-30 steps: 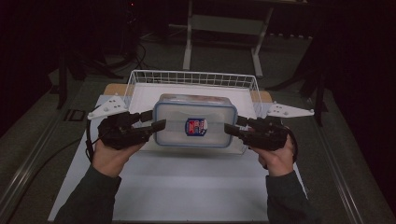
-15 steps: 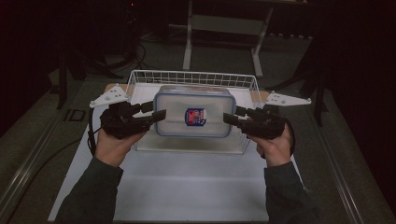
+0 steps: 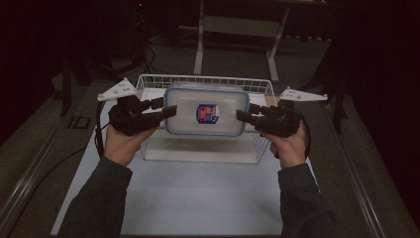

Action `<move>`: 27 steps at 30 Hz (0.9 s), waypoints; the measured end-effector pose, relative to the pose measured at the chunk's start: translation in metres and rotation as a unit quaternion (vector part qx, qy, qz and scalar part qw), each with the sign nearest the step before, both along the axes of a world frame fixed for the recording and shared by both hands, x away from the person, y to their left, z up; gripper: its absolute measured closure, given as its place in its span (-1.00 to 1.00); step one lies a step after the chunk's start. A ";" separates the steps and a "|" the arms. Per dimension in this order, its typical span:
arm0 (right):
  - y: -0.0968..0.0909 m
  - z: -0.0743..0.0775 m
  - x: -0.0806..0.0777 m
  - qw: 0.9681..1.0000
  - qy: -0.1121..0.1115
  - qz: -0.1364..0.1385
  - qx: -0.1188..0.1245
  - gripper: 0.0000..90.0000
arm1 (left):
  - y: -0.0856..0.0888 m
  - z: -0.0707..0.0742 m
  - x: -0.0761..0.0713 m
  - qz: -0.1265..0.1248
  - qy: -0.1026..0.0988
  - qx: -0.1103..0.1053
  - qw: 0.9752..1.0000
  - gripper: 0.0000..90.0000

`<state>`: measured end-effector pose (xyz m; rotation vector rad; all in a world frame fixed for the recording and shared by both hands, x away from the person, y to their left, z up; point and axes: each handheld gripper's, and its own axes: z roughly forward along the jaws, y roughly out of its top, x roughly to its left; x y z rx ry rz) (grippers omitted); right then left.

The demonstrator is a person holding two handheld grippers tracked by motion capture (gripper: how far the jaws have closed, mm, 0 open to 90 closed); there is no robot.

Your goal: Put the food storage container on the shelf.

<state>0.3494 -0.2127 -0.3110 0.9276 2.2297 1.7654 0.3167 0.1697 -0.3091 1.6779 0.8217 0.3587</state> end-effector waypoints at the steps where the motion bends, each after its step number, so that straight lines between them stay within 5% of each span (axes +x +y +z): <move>1: 0.000 0.000 0.002 1.000 0.002 -0.001 0.001 0.09 | 0.000 0.000 0.002 0.000 0.001 0.000 1.000 0.14; 27: 0.003 -0.007 0.028 0.999 0.045 -0.017 0.018 0.07 | 0.001 -0.009 0.026 0.010 0.040 -0.018 0.999 0.13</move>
